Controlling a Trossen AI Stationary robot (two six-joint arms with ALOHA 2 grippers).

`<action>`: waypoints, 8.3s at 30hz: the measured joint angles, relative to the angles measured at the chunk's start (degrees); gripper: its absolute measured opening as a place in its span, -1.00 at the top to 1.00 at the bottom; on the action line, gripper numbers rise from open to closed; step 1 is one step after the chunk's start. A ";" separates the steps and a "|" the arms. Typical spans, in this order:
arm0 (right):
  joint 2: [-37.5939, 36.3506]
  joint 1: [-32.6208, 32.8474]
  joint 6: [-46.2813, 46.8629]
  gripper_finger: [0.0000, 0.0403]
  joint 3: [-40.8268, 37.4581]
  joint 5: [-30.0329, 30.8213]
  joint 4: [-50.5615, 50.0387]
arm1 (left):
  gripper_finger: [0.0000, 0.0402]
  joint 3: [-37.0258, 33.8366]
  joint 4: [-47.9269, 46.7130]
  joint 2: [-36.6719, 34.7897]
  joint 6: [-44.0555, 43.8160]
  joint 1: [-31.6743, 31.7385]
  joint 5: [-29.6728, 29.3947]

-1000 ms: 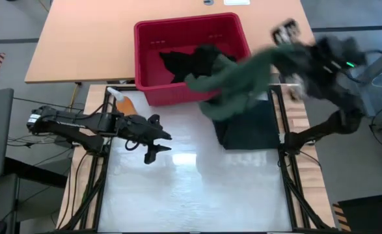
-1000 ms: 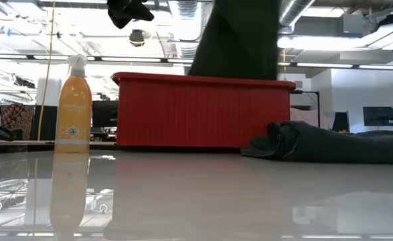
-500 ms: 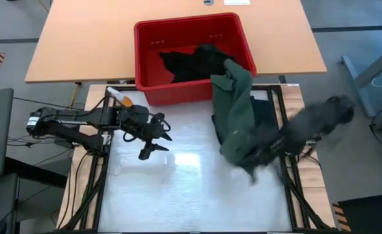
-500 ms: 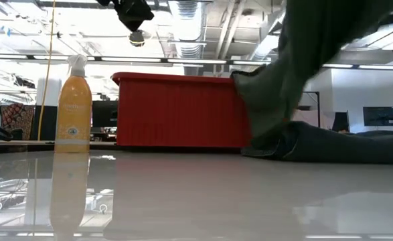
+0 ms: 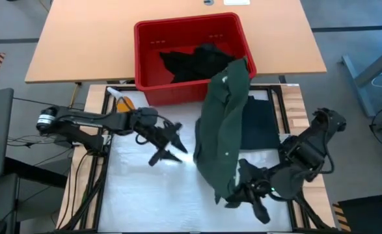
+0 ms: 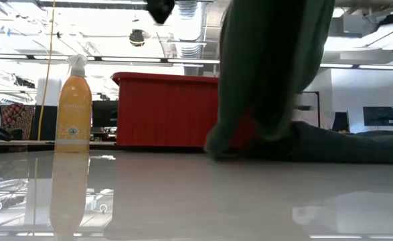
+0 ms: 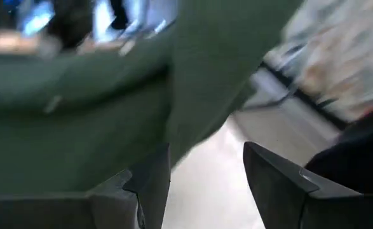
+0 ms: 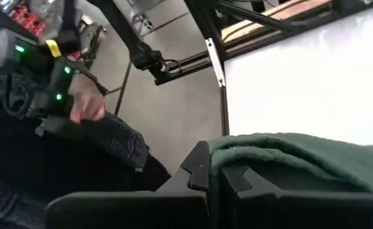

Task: Fold laundry
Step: Remove the green polo shirt from the red laundry bin onto the table, then fold the green polo shirt

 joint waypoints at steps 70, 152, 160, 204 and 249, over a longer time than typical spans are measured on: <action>-0.26 -26.65 -19.58 0.42 0.01 -14.12 -31.69 | 1.00 6.60 -16.47 -6.60 -4.28 -9.10 -4.01; -32.69 -43.71 -29.19 0.92 -30.62 -16.82 5.46 | 1.00 6.60 -20.24 -28.65 -14.35 -49.10 -62.97; -36.65 -29.73 -18.94 0.92 -30.62 9.86 5.50 | 1.00 6.63 -18.07 -38.59 3.68 -49.07 -74.27; -23.27 -12.26 33.69 0.90 -65.35 -35.89 11.41 | 1.00 -38.86 0.78 -24.14 -84.71 -49.50 -25.29; 7.32 -53.55 -14.56 -0.20 -55.21 -22.28 55.60 | 0.03 -38.88 -10.92 -32.88 -91.83 -55.15 -29.96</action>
